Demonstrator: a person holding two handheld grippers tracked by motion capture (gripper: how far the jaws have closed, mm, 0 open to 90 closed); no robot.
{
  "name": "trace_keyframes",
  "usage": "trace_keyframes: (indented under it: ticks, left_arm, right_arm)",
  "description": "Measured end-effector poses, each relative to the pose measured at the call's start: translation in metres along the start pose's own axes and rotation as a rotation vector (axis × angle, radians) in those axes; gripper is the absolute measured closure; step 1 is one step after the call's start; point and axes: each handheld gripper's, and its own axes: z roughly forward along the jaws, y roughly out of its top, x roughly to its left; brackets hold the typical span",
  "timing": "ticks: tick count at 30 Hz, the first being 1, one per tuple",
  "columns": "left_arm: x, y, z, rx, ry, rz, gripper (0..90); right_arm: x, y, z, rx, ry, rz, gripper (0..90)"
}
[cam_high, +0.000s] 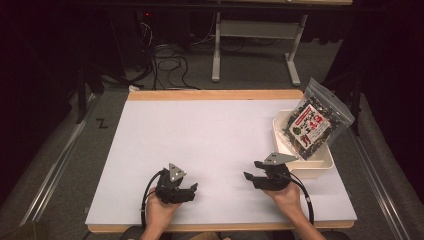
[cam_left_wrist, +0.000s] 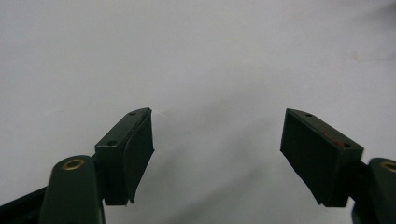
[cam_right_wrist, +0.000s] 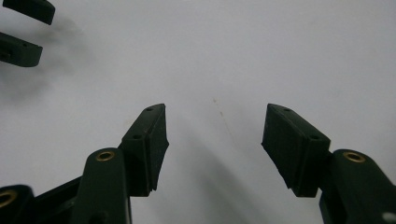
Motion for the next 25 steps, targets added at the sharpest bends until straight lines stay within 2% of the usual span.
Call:
trace_keyframes:
  ticks: [7,16,19,25]
  left_arm:
    - [0.000,0.000,0.000,0.004,-0.002,0.001,26.1]
    - [0.000,0.000,0.000,-0.001,-0.006,0.000,26.0]
    - [-0.001,0.001,-0.001,-0.007,-0.004,0.005,26.0]
    - [0.000,0.001,-0.001,-0.008,-0.005,0.002,25.9]
  right_arm:
    - [0.001,-0.004,0.003,-0.019,0.010,0.011,40.8]
    - [0.006,-0.015,0.007,0.000,0.023,0.029,40.8]
    - [0.005,-0.017,0.007,0.003,0.018,0.017,40.8]
    - [0.004,-0.018,0.007,0.004,0.028,0.043,40.5]
